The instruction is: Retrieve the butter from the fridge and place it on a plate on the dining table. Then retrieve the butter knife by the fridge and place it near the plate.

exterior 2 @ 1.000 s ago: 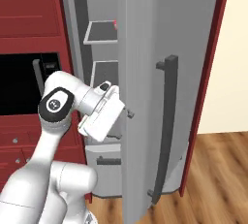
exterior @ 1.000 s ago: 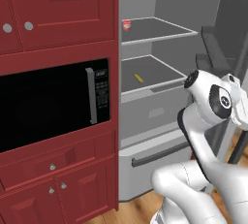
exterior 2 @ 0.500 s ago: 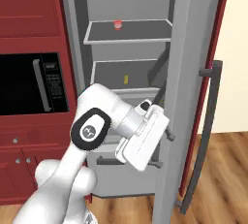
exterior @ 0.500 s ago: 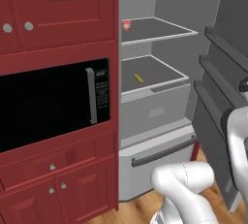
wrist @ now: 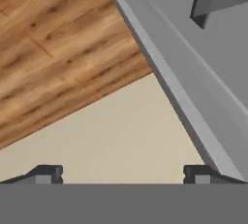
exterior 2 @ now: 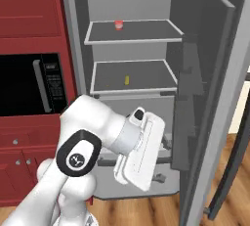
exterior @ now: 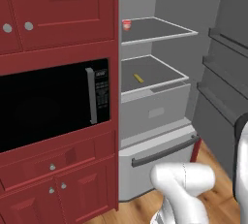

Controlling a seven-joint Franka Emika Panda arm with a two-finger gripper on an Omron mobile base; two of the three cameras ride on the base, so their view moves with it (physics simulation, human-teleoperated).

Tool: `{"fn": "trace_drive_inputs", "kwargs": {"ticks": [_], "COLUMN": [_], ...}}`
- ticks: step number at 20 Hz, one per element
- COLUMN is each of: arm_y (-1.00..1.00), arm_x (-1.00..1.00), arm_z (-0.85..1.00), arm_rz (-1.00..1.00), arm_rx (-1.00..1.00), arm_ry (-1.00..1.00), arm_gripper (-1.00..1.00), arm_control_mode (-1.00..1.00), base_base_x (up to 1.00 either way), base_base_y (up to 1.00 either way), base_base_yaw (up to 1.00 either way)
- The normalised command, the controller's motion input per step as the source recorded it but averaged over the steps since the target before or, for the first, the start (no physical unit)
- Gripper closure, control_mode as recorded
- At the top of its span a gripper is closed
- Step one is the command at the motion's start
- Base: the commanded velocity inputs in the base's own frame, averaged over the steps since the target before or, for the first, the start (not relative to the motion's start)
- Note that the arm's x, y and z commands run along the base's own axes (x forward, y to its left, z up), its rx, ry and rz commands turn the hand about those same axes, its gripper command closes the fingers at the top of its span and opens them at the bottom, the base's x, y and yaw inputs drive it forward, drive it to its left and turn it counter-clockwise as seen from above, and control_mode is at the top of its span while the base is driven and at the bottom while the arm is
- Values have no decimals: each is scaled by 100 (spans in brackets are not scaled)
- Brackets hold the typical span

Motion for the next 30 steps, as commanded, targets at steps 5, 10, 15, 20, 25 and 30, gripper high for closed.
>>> {"fn": "trace_drive_inputs", "kwargs": {"ticks": [5,10,15,20,25,30], "arm_y": [84,49,33,42,90,60], "arm_x": [84,87,55,26,11,11], "arm_z": [10,2,5,5,-10,-7], "arm_rz": [-12,-32,-52,-50,-47,-59], "arm_rx": [27,51,42,47,23,20], "arm_ry": [-11,-46,-52,-43,-14,0], "arm_gripper": [-100,-100,-100,-100,-100,-100], "arm_control_mode": [-100,-100,-100,-100,-100,-100], "base_base_x": [0,0,0,0,0,0], "base_base_y": [0,0,0,0,0,0], "base_base_yaw": [0,0,0,0,0,0]}}
